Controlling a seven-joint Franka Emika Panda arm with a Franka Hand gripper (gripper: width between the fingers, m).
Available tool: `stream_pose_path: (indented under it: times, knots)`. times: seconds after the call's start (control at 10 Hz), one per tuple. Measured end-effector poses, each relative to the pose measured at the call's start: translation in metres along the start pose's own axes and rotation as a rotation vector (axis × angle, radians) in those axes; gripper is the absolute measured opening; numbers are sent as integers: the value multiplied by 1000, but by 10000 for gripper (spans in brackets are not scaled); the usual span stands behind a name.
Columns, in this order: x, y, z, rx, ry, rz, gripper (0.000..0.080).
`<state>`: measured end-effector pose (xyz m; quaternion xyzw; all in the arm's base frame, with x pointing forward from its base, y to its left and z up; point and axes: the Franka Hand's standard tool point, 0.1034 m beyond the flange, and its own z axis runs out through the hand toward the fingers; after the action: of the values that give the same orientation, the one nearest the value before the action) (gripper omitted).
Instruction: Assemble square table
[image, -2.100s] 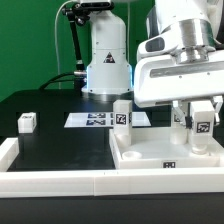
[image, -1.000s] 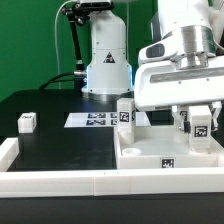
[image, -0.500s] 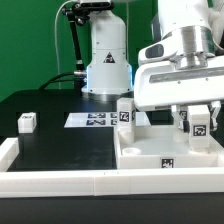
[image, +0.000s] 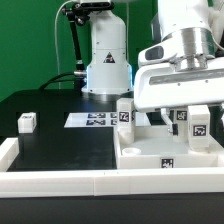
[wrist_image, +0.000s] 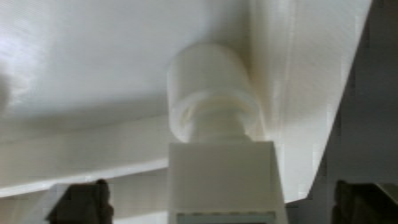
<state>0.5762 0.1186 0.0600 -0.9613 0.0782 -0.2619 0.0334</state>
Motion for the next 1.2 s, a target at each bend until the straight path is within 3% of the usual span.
stream_pose_path:
  times: [0.2, 0.6, 0.8, 1.2]
  knots:
    - [9, 1, -8, 8, -21, 2, 647]
    - [44, 6, -29, 35, -71, 51, 649]
    - [42, 6, -27, 36, -95, 53, 649]
    - [35, 11, -20, 60, -374, 85, 649]
